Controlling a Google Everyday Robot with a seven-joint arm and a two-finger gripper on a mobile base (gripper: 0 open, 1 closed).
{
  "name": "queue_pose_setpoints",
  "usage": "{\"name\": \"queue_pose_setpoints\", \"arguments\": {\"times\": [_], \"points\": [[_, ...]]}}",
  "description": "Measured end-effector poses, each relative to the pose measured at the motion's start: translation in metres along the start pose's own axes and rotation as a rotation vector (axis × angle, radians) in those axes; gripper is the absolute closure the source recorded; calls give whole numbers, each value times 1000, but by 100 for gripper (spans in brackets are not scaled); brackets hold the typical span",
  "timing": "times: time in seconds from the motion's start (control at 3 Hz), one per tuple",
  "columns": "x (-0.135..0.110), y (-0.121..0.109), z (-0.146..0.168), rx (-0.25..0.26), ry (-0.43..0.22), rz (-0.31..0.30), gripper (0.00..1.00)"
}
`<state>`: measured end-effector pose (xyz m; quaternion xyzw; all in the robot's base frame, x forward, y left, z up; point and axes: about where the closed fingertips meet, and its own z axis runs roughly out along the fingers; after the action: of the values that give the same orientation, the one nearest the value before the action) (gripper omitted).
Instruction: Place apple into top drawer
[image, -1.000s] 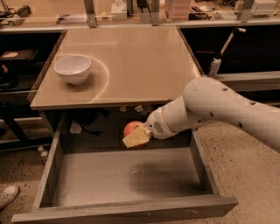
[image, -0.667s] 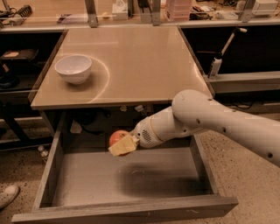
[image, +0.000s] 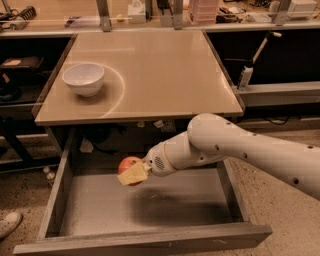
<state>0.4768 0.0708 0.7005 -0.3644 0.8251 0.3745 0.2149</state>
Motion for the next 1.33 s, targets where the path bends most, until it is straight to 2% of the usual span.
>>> {"name": "queue_pose_setpoints", "arguments": {"times": [0.67, 1.0, 1.33], "points": [[19, 2, 64, 60, 31, 96, 100], [27, -2, 86, 71, 25, 132, 100], [40, -17, 102, 80, 8, 179, 100]]}}
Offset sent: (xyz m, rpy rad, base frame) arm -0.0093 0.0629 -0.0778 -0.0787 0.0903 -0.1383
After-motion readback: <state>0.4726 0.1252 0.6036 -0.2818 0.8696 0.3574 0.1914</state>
